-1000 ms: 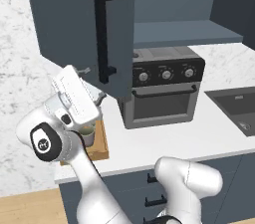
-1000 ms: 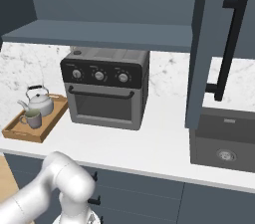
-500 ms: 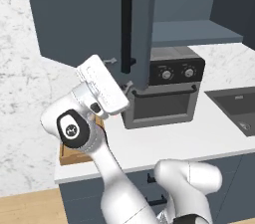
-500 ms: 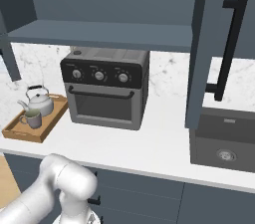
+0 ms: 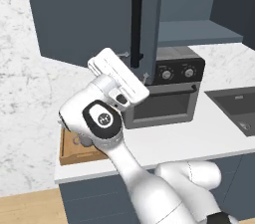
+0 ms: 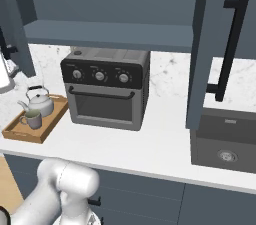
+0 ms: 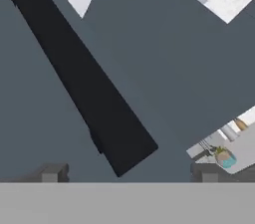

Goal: Pick the kettle from the counter and place it on the tray. Then pick the mug from the cabinet and place it on the tray. Then close the cabinet doors.

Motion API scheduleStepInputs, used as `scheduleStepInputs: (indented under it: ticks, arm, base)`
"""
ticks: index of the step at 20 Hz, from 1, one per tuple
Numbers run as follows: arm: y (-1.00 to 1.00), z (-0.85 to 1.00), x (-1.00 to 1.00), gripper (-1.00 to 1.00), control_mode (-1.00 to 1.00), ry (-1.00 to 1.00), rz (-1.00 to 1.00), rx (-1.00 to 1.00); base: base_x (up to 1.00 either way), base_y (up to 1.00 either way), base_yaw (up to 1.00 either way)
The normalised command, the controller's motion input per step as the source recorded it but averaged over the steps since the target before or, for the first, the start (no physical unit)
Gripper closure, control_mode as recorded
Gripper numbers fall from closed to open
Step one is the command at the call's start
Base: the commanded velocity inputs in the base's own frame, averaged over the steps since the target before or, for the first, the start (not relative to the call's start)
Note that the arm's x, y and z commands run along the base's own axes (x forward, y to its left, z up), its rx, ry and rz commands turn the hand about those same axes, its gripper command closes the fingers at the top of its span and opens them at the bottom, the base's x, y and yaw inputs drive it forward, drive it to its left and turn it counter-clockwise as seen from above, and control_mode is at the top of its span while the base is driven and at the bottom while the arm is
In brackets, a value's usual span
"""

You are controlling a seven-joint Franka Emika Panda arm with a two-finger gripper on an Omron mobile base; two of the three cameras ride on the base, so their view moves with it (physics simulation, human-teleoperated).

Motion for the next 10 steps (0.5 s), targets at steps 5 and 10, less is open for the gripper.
scheduleStepInputs:
  ticks: [5, 10]
  arm:
    - [-0.39, 0.06, 0.50, -1.00, -1.00, 0.02, 0.40, 0.18]
    - [-0.18, 0.00, 0.74, -1.00, -1.00, 0.08, 0.29, 0.14]
  base:
    - [0.00, 0.00, 0.00]
    - [0.00, 0.00, 0.00]
